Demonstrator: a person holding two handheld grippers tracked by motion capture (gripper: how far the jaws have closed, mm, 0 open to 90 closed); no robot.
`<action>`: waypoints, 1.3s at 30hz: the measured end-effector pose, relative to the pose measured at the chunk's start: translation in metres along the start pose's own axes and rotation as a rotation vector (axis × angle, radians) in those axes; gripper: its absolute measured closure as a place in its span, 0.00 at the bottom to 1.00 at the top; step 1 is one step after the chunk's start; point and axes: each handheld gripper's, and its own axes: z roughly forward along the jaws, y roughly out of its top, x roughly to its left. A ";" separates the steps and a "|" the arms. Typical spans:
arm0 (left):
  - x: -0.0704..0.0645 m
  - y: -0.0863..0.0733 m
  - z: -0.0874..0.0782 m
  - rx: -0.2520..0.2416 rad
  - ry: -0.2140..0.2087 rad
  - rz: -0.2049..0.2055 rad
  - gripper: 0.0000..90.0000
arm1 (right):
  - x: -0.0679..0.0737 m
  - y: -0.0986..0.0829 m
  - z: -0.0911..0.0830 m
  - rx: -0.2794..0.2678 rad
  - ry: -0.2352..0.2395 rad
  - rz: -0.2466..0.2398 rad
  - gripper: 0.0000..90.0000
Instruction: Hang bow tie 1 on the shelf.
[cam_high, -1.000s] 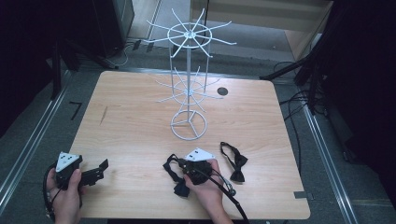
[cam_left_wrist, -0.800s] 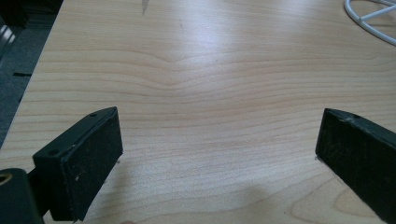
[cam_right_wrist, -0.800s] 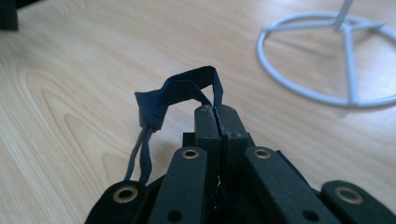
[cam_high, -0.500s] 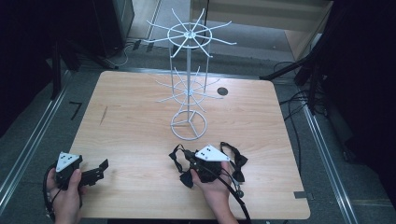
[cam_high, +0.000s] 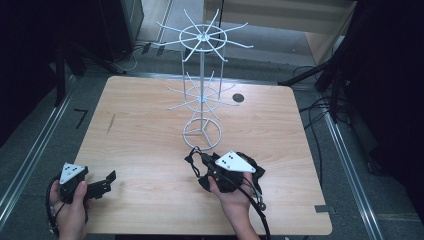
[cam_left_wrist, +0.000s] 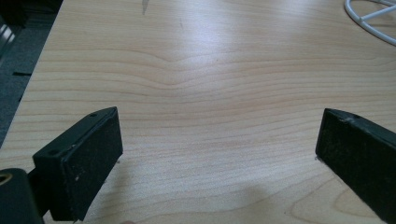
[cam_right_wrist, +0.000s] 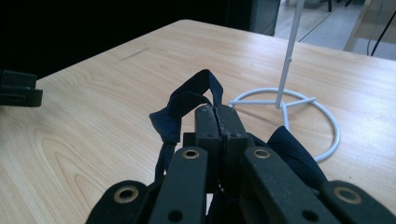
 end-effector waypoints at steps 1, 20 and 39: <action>0.000 0.000 0.000 -0.001 0.000 -0.001 0.01 | 0.000 0.002 -0.001 -0.003 0.000 -0.002 1.00; 0.000 0.000 0.000 0.000 0.000 -0.001 0.01 | 0.000 0.034 -0.015 -0.095 0.004 -0.017 1.00; 0.000 0.000 0.000 0.000 -0.003 0.000 0.01 | 0.014 0.067 -0.021 -0.158 0.024 -0.050 1.00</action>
